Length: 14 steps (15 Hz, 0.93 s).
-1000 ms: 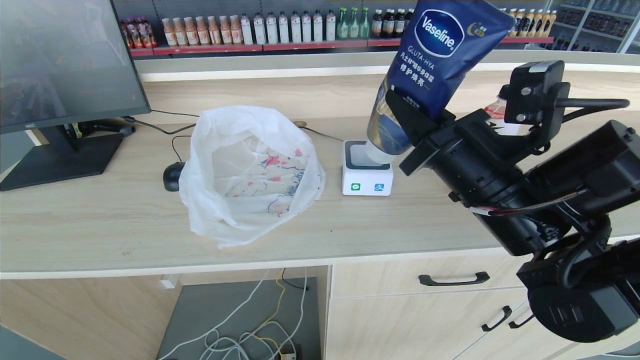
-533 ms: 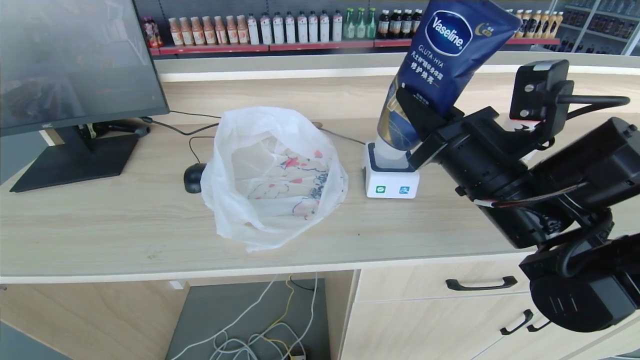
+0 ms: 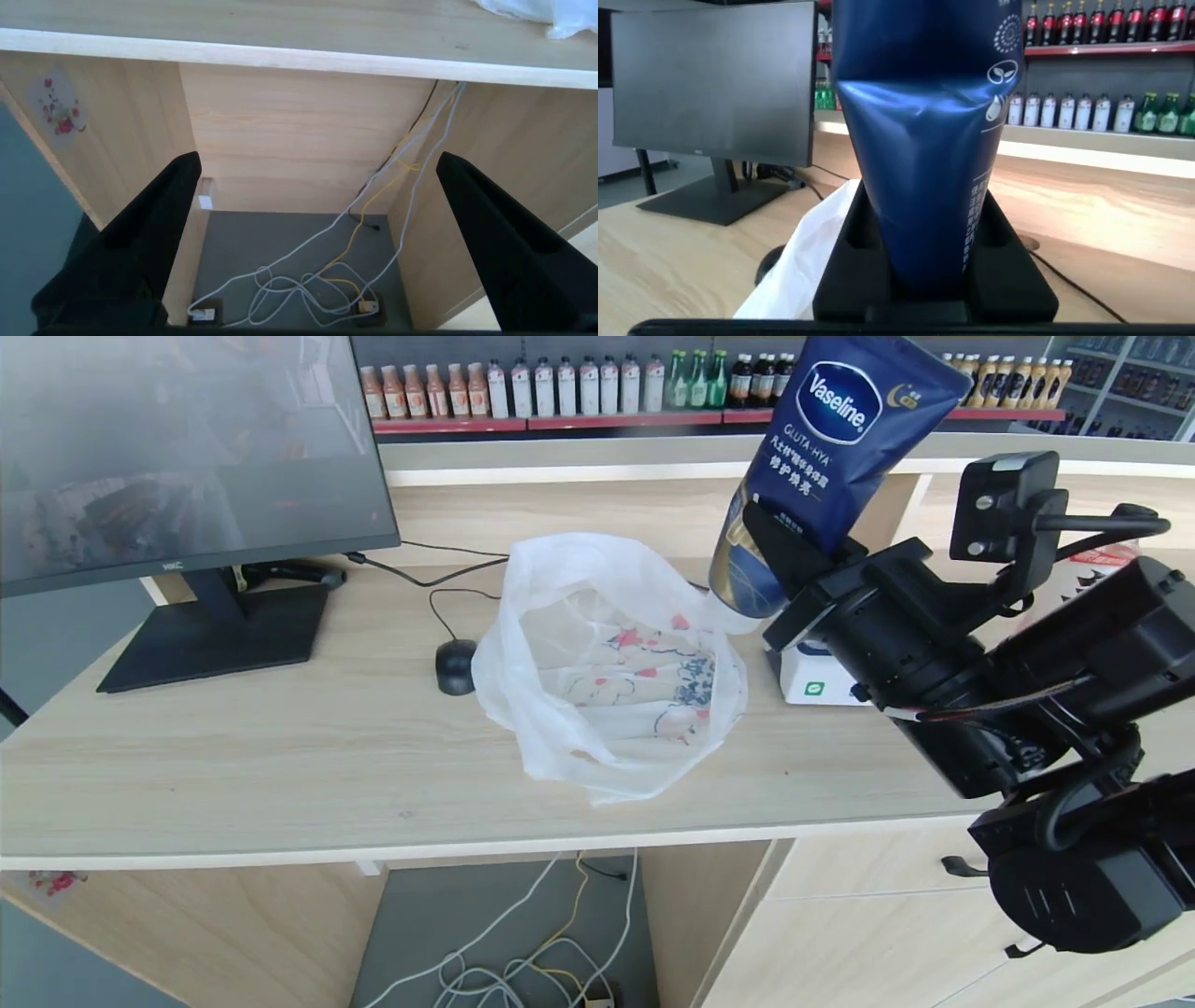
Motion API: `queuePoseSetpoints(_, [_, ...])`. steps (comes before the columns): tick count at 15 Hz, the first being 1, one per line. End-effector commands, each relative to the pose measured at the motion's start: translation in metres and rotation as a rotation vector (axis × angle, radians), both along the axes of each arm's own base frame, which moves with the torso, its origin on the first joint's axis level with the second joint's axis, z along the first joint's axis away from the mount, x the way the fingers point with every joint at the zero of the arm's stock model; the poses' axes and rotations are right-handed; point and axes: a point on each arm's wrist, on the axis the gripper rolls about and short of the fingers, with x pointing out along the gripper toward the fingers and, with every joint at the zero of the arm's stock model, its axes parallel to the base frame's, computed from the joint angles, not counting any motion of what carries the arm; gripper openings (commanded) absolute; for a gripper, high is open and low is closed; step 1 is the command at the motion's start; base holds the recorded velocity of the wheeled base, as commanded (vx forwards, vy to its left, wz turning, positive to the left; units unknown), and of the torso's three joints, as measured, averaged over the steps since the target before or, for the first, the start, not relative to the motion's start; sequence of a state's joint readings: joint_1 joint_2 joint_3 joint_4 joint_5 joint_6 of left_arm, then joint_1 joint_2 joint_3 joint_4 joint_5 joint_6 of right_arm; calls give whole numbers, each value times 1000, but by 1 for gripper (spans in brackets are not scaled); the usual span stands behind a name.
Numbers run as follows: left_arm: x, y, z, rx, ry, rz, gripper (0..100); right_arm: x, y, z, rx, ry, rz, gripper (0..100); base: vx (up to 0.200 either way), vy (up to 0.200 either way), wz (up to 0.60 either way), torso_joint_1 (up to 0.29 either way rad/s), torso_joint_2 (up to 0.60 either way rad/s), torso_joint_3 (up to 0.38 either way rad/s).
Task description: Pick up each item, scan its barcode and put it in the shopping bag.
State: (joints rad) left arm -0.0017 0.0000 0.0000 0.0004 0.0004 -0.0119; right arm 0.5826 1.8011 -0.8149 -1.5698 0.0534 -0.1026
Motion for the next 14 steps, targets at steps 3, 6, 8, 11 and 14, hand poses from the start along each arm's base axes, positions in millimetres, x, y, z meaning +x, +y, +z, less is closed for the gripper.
queuePoseSetpoints(3, [0, 0, 0, 0, 1, 1, 100, 2, 1, -4, -7, 9, 0, 0, 0, 200, 0, 5, 1, 6])
queuePoseSetpoints(6, [0, 0, 0, 4, 1, 0, 100, 2, 1, -4, -8, 12, -1, 0, 0, 0, 0, 0, 0, 0])
queuePoseSetpoints(8, [0, 0, 0, 3, 1, 0, 100, 3, 2, -6, -9, 17, 0, 0, 0, 0, 0, 0, 0, 0])
queuePoseSetpoints(11, [0, 0, 0, 3, 0, 0, 100, 3, 3, -6, 13, 36, 22, 0, 0, 0, 0, 0, 0, 0])
queuePoseSetpoints(14, [0, 0, 0, 3, 1, 0, 100, 6, 0, -15, 2, 65, 11, 0, 0, 0, 0, 0, 0, 0])
